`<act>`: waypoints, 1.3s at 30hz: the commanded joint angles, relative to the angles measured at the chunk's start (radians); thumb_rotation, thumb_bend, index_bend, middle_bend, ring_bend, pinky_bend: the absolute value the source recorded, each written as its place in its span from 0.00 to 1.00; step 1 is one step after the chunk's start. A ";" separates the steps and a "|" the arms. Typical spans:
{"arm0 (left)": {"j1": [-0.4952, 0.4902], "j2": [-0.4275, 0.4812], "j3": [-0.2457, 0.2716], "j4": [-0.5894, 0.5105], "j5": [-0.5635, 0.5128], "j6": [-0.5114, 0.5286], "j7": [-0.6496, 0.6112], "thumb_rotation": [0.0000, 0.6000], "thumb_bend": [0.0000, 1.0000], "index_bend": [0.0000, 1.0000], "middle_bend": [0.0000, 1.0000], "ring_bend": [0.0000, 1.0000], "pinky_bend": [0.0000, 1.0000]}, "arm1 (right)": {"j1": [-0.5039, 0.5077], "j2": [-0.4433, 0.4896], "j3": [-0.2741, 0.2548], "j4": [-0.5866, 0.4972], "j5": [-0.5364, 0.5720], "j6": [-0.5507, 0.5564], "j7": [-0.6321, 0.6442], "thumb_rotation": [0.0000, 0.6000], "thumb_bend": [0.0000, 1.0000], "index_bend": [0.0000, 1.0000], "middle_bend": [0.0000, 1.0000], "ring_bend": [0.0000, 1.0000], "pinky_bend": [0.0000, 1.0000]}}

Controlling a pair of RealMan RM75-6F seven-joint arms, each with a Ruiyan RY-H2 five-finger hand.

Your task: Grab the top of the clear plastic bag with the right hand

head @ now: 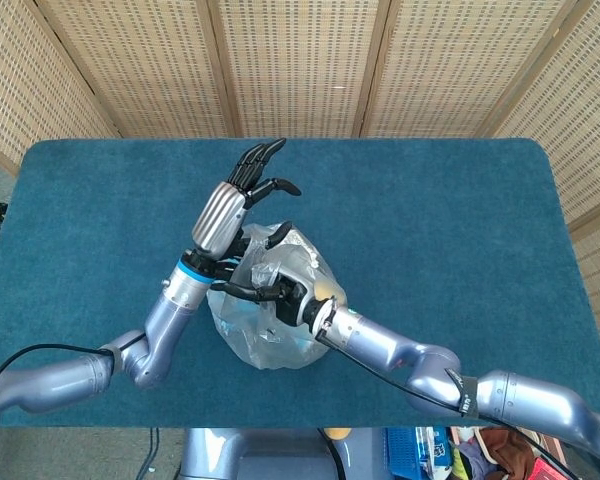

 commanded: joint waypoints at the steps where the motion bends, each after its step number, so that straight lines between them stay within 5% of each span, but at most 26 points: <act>1: 0.001 0.002 -0.001 -0.001 -0.003 -0.002 0.001 1.00 0.37 0.30 0.00 0.00 0.00 | -0.007 0.002 0.006 -0.001 0.002 -0.009 -0.005 1.00 0.36 0.19 0.33 0.18 0.11; 12: 0.012 0.028 -0.008 -0.015 -0.009 -0.003 -0.017 1.00 0.35 0.01 0.00 0.00 0.00 | -0.035 -0.003 0.028 0.014 0.022 -0.067 -0.052 1.00 0.37 0.19 0.33 0.18 0.11; 19: 0.015 0.042 -0.016 -0.021 -0.014 -0.006 -0.031 1.00 0.30 0.00 0.00 0.00 0.00 | -0.052 -0.009 0.051 0.012 0.045 -0.088 -0.089 1.00 0.39 0.19 0.33 0.18 0.11; 27: 0.020 0.072 -0.028 -0.041 -0.045 -0.032 -0.015 1.00 0.01 0.00 0.00 0.00 0.00 | -0.077 -0.016 0.085 0.012 0.078 -0.121 -0.140 1.00 0.40 0.19 0.33 0.18 0.11; 39: 0.021 0.207 -0.010 -0.147 -0.141 -0.219 0.032 1.00 0.00 0.00 0.00 0.00 0.00 | -0.112 -0.042 0.150 0.016 0.160 -0.190 -0.261 1.00 0.42 0.19 0.33 0.18 0.11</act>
